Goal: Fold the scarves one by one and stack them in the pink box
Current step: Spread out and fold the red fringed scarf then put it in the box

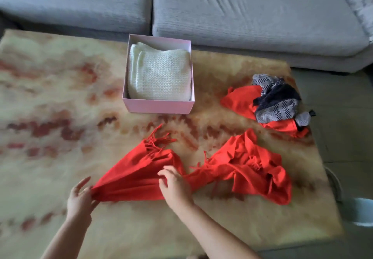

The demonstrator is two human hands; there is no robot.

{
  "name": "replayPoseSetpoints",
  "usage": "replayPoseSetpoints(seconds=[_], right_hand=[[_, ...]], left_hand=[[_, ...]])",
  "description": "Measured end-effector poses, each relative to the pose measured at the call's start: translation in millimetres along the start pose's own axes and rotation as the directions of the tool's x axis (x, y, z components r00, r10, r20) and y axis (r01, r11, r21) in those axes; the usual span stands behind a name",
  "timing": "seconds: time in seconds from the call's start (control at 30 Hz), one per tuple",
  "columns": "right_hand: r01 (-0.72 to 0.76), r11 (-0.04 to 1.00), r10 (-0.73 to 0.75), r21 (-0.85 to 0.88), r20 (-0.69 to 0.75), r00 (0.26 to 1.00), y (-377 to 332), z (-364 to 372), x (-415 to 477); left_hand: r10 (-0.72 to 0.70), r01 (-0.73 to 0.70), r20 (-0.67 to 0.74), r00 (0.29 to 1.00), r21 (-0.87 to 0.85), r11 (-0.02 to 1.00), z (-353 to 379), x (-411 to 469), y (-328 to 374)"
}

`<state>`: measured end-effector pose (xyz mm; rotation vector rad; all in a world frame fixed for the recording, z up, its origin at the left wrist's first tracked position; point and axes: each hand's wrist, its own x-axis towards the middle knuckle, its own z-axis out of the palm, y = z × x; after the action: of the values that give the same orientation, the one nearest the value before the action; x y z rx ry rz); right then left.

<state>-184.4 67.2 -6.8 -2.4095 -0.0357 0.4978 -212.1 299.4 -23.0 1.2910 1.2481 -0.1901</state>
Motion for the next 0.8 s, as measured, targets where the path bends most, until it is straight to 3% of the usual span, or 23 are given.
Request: replayPoseSetpoints(seconds=[0.1,0.2,0.27,0.33,0.43,0.5,0.6,0.67,0.73,0.8], right_hand=[[-0.096,0.995,0.093,-0.023,-0.115,0.989,-1.6,-10.3,33.6],[-0.223,0.971,0.218,-0.092,-0.061,0.974,-0.2,-21.5,62.7],[-0.280,0.957,0.281,-0.071,-0.006,0.960,1.0,-23.5,75.8],[-0.252,0.958,0.257,-0.136,0.017,0.966,-0.4,-21.0,83.3],[-0.226,0.942,0.239,-0.250,0.022,0.971,-3.7,-12.3,90.2],[-0.288,0.936,0.293,-0.202,-0.007,0.956,-6.6,-6.6,94.5],[-0.337,0.935,0.344,-0.110,0.050,0.938,-11.2,-3.2,100.0],[-0.285,0.936,0.309,-0.206,0.095,0.946,-14.6,-3.6,101.8],[-0.241,0.939,0.269,-0.247,0.088,0.959,-18.1,-4.6,103.2],[-0.255,0.952,0.267,-0.169,0.053,0.962,-21.3,-3.0,106.0]], left_hand=[[0.099,-0.113,0.117,0.988,0.117,0.987,-2.9,1.9,-1.5],[0.250,-0.298,0.201,0.947,0.260,0.919,0.2,4.8,-1.3],[0.384,-0.443,0.224,0.896,0.504,0.741,6.5,6.6,-0.8],[0.469,-0.528,0.280,0.838,0.635,0.564,16.1,5.5,1.3],[0.464,-0.625,0.436,0.771,0.657,0.421,31.1,7.3,4.7],[0.429,-0.649,0.503,0.750,0.685,0.332,38.8,9.8,4.4],[0.387,-0.602,0.500,0.775,0.770,0.211,47.7,11.3,2.7],[0.393,-0.566,0.481,0.784,0.814,0.132,51.9,12.4,-0.3],[0.427,-0.537,0.412,0.805,0.811,0.231,53.5,12.5,-3.9],[0.442,-0.493,0.278,0.853,0.710,0.503,51.0,10.1,-2.8]])
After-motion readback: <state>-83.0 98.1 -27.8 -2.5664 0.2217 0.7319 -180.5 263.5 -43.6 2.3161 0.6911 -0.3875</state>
